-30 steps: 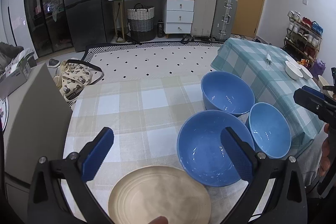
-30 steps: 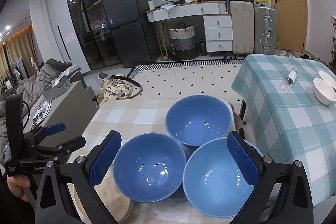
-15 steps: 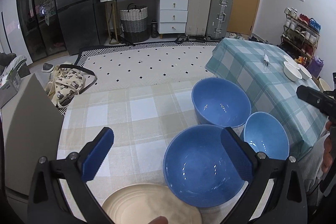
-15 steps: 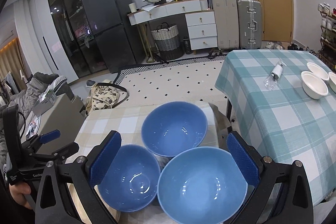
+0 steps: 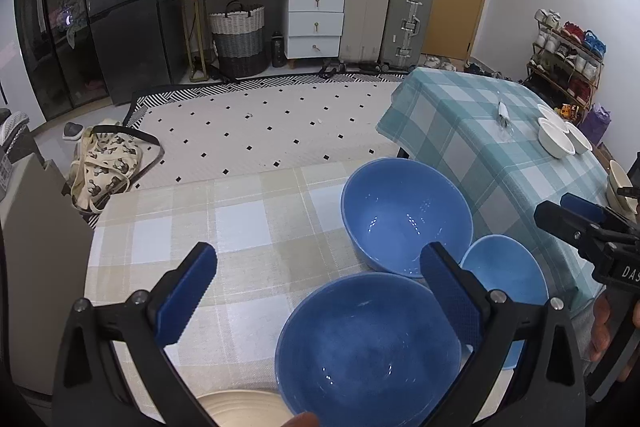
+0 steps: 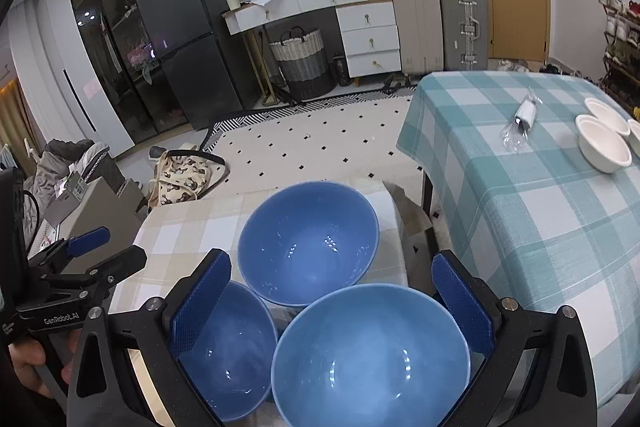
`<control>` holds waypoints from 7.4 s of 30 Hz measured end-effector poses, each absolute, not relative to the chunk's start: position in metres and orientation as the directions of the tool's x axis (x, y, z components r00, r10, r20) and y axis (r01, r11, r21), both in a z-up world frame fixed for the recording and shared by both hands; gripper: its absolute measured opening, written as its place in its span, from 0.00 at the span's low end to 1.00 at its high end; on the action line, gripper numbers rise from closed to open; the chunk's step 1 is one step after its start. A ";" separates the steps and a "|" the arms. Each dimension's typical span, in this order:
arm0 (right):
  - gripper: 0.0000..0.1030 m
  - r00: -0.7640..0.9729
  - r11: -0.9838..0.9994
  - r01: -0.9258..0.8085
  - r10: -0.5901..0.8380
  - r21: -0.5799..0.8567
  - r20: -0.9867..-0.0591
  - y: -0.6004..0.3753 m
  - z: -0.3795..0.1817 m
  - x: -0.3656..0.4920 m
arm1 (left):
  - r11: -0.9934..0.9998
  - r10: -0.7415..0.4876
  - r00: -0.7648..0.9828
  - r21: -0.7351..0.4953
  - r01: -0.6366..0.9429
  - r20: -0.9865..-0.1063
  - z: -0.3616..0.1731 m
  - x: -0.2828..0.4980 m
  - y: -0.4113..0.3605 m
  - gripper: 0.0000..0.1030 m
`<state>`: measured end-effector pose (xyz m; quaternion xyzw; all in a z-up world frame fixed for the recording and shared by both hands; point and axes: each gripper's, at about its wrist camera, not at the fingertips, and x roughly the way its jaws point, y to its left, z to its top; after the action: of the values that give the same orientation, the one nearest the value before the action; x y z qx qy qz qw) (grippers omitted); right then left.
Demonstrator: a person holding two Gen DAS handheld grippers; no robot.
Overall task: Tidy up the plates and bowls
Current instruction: 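Move both grippers toward the rim of the large blue bowl, then close both grippers on the rim of the large blue bowl, then lift the large blue bowl off the table with both grippers, then carry and lower the large blue bowl beside the light blue bowl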
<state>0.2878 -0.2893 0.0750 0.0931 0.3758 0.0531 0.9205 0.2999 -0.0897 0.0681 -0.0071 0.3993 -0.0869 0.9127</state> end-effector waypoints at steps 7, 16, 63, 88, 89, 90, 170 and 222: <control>0.99 0.715 0.975 -0.005 0.157 0.220 -0.681 -0.300 0.062 0.303 | 0.988 -0.149 0.654 -0.079 0.136 -0.741 0.050 0.315 -0.087 1.00; 0.99 0.712 0.986 -0.001 0.120 0.169 -0.692 -0.305 0.038 0.318 | 0.988 -0.152 0.638 -0.105 0.111 -0.755 0.038 0.328 -0.086 1.00; 0.52 0.601 0.982 0.066 0.102 0.177 -0.792 -0.304 -0.026 0.372 | 0.965 -0.259 0.503 -0.199 0.170 -0.824 -0.020 0.368 -0.122 0.53; 0.16 0.587 0.992 0.012 0.096 0.128 -0.804 -0.289 -0.033 0.372 | 0.954 -0.288 0.497 -0.201 0.222 -0.819 -0.023 0.365 -0.135 0.17; 0.16 0.587 0.991 0.011 0.098 0.130 -0.803 -0.289 -0.033 0.372 | 0.954 -0.288 0.497 -0.201 0.223 -0.819 -0.023 0.365 -0.134 0.17; 0.16 0.587 0.991 0.012 0.100 0.131 -0.803 -0.289 -0.033 0.371 | 0.953 -0.290 0.496 -0.202 0.224 -0.818 -0.023 0.365 -0.134 0.17; 0.17 0.731 0.986 -0.134 0.164 0.096 -0.662 -0.245 0.069 0.267 | 0.968 -0.244 0.672 -0.132 0.213 -0.699 0.082 0.264 -0.098 0.16; 0.20 0.596 0.957 -0.286 0.221 0.053 -0.772 -0.187 0.020 0.208 | 0.986 -0.157 0.632 -0.089 0.137 -0.759 0.033 0.208 -0.060 0.16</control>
<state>0.2082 -0.1870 0.0202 -0.0380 0.4265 0.1422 0.8924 0.2078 -0.0605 0.0335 -0.0115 0.4211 -0.0814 0.9033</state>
